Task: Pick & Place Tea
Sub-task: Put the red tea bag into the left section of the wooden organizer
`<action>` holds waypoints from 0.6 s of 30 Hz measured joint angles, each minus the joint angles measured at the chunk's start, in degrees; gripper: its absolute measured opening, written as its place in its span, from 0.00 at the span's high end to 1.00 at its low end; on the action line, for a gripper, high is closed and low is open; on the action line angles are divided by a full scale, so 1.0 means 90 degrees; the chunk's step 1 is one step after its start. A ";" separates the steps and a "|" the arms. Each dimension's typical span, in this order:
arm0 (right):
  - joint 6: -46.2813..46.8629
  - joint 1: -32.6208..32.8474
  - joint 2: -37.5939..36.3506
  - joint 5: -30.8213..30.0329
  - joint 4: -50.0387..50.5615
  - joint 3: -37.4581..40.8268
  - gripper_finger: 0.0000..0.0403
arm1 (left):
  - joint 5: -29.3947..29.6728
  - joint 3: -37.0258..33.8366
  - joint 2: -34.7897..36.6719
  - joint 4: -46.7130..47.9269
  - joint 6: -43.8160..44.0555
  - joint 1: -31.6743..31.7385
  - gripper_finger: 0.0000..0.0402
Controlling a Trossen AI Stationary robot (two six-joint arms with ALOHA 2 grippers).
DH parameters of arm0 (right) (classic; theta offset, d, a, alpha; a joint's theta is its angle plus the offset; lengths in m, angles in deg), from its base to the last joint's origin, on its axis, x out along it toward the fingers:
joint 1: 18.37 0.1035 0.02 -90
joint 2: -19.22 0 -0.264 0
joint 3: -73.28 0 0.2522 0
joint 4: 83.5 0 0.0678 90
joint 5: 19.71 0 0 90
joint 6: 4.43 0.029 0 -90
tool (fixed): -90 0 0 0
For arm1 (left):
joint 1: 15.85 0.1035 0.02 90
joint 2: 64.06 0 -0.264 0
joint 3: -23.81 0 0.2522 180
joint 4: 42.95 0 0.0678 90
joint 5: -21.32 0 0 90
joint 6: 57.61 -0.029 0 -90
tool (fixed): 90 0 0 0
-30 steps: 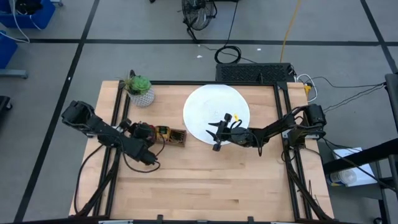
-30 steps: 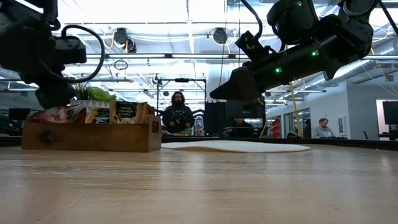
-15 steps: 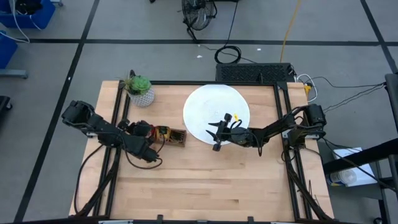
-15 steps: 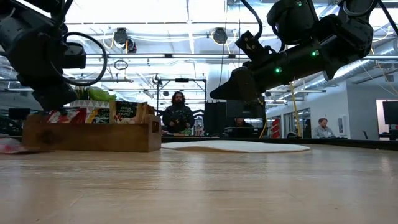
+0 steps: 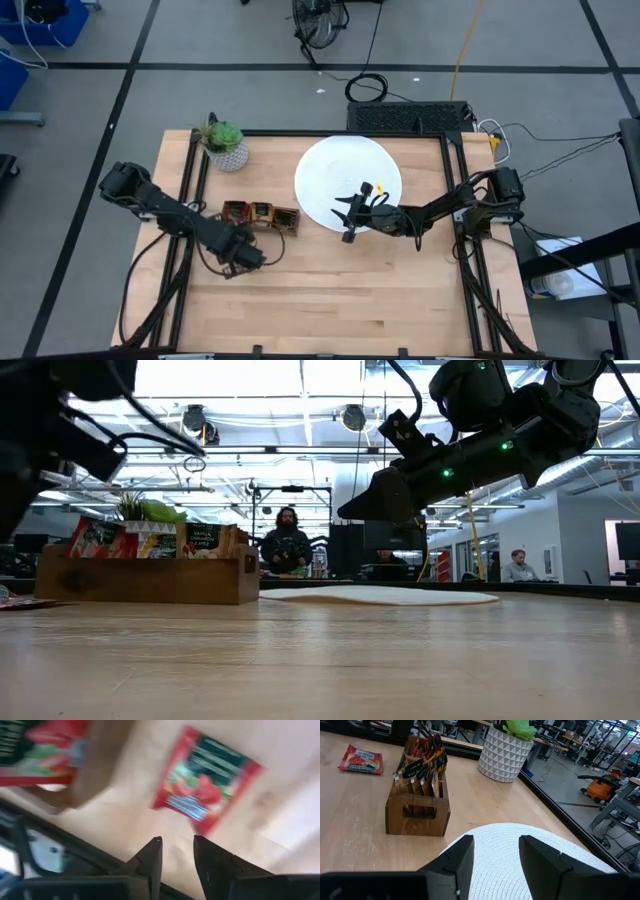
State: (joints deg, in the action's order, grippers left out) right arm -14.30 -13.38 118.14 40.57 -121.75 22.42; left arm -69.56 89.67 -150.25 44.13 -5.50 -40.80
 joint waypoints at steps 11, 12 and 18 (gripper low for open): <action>0.0017 0.0000 -0.0002 0.0670 0.0059 0.0000 0.65 | 0.0397 -0.0131 0.0000 -0.0340 -0.0994 -0.1301 0.79; 0.0018 0.0000 -0.0002 0.0670 0.0058 0.0000 0.65 | 0.0336 -0.0164 0.0000 -0.0382 -0.0893 -0.1412 0.80; 0.0010 0.0000 -0.0002 0.0671 0.0071 0.0000 0.65 | 0.0472 -0.0376 0.0000 -0.1113 -0.0269 -0.1871 0.80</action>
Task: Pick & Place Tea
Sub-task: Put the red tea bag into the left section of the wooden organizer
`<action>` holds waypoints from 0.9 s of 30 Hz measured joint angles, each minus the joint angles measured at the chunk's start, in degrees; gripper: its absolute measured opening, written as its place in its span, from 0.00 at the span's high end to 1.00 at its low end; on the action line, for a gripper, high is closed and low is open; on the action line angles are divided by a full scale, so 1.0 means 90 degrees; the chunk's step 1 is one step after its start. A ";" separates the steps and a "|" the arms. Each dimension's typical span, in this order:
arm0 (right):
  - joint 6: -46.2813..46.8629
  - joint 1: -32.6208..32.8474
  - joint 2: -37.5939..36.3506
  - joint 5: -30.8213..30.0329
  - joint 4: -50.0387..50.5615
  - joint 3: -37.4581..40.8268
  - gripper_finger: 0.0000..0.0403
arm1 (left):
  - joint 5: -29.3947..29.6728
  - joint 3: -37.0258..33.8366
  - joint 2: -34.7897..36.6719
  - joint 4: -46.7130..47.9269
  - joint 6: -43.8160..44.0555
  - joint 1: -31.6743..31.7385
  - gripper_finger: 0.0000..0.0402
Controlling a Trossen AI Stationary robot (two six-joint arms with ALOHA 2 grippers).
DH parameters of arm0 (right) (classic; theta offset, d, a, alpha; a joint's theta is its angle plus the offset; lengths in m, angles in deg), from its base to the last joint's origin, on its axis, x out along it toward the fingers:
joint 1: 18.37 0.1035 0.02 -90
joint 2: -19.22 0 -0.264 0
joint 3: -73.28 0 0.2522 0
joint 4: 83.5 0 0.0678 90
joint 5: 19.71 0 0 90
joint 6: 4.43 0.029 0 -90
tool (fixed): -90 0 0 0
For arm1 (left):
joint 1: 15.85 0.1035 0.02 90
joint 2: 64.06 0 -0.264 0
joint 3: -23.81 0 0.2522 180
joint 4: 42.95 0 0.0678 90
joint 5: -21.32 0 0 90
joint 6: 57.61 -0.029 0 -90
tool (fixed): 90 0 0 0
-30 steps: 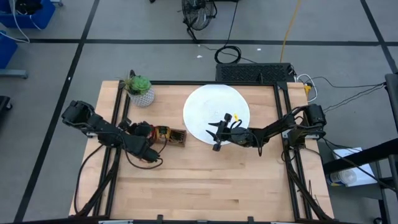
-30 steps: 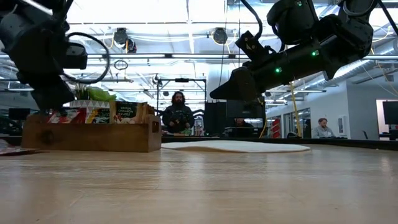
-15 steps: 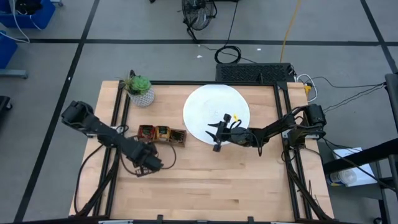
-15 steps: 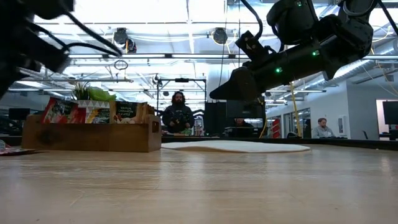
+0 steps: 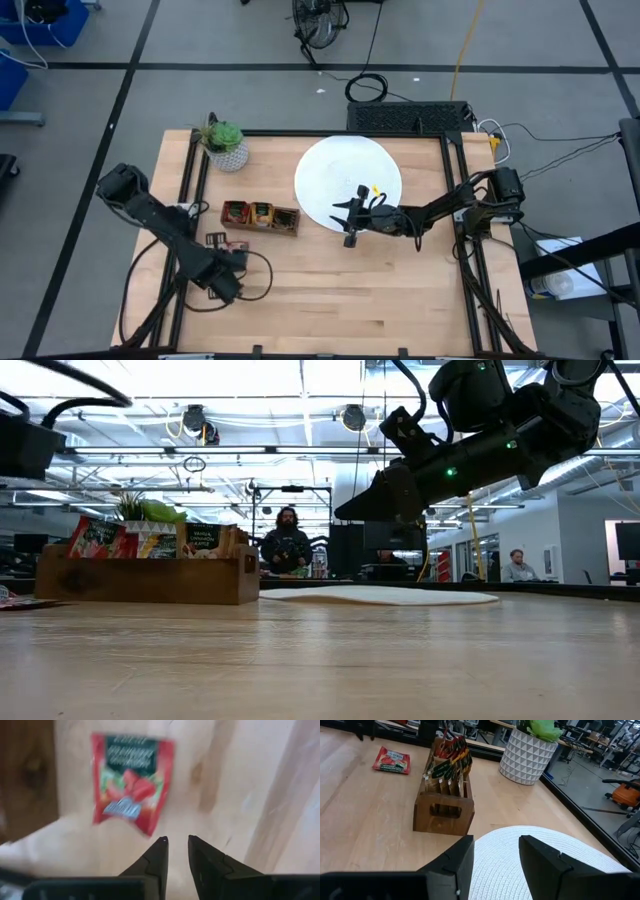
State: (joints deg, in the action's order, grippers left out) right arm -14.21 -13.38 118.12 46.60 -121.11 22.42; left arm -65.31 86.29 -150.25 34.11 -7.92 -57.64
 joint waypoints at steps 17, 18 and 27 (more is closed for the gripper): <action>0.0006 0.0000 0.0000 0.0001 -0.0001 0.0000 0.65 | 0.0141 -0.0631 -0.0007 -0.2086 0.0153 -0.0740 0.95; 0.0005 0.0000 0.0000 0.0001 -0.0001 0.0000 0.65 | 0.0193 -0.0708 -0.0007 -0.2599 0.0534 -0.0704 0.96; 0.0010 0.0000 0.0000 0.0000 -0.0004 -0.0001 0.65 | -0.0063 -0.0890 -0.0007 -0.3129 0.0569 -0.0260 0.91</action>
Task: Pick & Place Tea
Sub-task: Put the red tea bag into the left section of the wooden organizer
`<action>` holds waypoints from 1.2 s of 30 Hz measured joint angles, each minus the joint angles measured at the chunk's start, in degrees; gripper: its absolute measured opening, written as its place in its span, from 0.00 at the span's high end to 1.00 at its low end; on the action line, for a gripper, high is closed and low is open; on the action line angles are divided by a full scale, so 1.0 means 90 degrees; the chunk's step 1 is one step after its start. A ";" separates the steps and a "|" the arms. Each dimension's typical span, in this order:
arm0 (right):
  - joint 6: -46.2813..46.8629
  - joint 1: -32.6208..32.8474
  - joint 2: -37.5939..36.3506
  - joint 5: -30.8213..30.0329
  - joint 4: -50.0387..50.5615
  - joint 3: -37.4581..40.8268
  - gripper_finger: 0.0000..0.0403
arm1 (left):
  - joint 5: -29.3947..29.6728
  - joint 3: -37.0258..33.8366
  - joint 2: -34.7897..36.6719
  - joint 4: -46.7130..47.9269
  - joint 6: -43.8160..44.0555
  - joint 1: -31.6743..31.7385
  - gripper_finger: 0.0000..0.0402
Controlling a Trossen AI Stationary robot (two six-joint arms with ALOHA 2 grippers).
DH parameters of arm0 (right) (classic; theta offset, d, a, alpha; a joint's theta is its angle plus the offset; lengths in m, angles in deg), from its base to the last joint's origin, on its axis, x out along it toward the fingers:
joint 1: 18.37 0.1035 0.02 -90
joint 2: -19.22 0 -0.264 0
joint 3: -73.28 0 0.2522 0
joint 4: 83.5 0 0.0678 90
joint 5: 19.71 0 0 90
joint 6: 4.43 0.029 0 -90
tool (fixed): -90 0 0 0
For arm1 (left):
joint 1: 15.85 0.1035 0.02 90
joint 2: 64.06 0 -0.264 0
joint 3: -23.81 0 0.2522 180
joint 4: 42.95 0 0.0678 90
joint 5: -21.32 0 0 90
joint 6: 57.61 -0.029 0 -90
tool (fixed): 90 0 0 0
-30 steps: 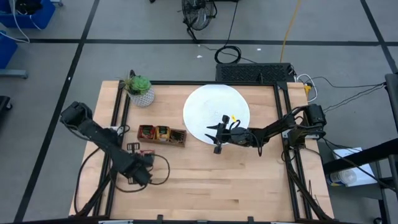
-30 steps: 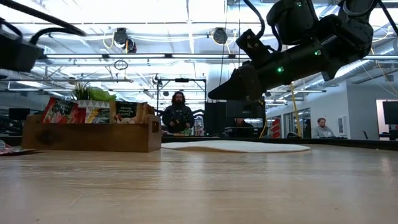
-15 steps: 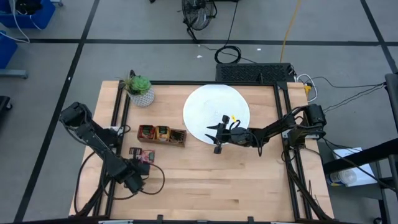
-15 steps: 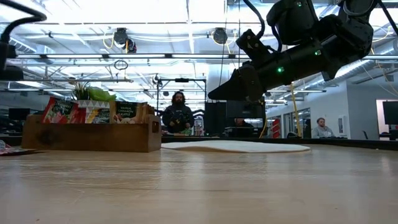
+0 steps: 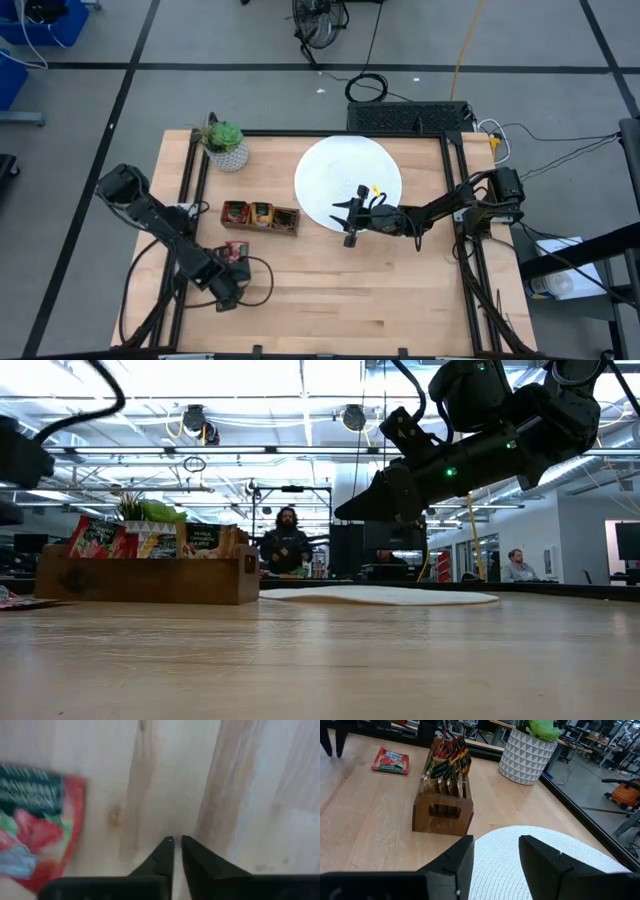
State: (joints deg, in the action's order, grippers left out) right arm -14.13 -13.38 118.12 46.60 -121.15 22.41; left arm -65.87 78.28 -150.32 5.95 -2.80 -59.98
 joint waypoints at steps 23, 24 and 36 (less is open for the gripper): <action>0.0002 -0.0002 0.0000 -0.0016 -0.0023 -0.0002 0.65 | -0.0093 0.0010 0.0524 0.3103 -0.0437 0.0912 0.30; 0.0002 -0.0002 0.0000 -0.0016 -0.0023 -0.0002 0.65 | 0.0118 0.0010 0.0482 0.3167 -0.0600 0.0853 0.31; -0.0015 -0.0012 0.0000 -0.0021 0.0084 -0.0002 0.65 | 0.0867 0.0000 0.0330 0.3117 -0.1425 0.0650 0.35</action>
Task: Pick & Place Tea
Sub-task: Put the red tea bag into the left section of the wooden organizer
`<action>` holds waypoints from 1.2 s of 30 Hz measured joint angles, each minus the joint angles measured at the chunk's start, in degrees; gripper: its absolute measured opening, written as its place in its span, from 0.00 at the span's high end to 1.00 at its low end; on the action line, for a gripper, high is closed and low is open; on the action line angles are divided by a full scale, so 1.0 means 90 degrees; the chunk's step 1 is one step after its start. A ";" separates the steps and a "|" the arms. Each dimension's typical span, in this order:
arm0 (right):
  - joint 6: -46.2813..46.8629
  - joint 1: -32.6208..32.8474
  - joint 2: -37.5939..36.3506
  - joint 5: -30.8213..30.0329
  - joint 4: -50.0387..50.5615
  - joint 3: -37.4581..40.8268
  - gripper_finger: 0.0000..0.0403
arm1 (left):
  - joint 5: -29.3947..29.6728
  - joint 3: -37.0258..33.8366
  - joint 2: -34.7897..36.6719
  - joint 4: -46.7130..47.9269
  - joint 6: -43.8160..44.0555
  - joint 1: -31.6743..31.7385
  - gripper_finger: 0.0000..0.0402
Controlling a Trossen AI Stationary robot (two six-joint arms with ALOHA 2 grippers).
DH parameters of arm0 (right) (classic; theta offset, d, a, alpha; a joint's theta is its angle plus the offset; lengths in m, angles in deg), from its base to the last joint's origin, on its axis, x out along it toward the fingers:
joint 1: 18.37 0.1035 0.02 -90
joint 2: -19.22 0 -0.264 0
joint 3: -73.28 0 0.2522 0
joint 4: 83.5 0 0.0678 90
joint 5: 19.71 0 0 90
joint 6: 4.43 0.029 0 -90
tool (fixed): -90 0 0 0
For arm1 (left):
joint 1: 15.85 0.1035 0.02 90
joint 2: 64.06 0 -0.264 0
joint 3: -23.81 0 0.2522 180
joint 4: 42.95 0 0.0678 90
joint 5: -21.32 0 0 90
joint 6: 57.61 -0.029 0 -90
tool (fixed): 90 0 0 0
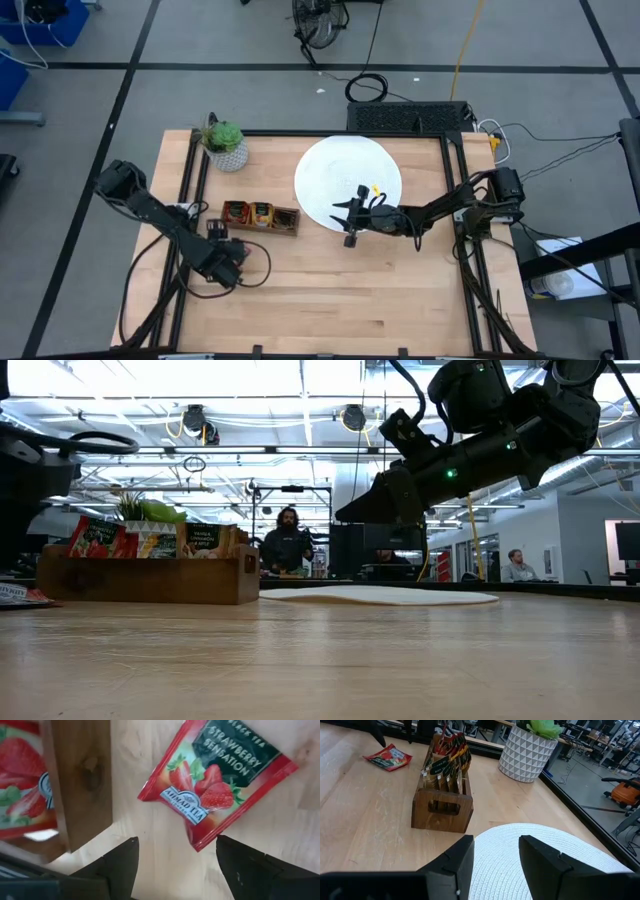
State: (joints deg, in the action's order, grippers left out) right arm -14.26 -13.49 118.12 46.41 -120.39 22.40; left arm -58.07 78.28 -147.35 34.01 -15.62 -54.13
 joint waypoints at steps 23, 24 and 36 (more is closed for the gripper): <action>0.0012 -0.0038 0.0000 -0.0002 0.0134 0.0000 0.65 | 0.1199 -0.0636 -0.0002 -0.1678 -0.1830 -0.0330 0.54; 0.0012 -0.0041 0.0000 -0.0002 0.0134 0.0000 0.65 | 0.1234 -0.0671 -0.0001 -0.1788 -0.1721 -0.0309 0.57; 0.0017 -0.0041 0.0000 -0.0001 0.0136 0.0000 0.65 | 0.1546 -0.1250 0.0027 -0.3136 -0.0674 -0.0250 0.93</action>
State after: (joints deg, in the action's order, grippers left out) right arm -14.10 -13.86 118.12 46.40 -119.17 22.40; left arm -44.16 67.02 -147.10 5.78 -21.68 -56.38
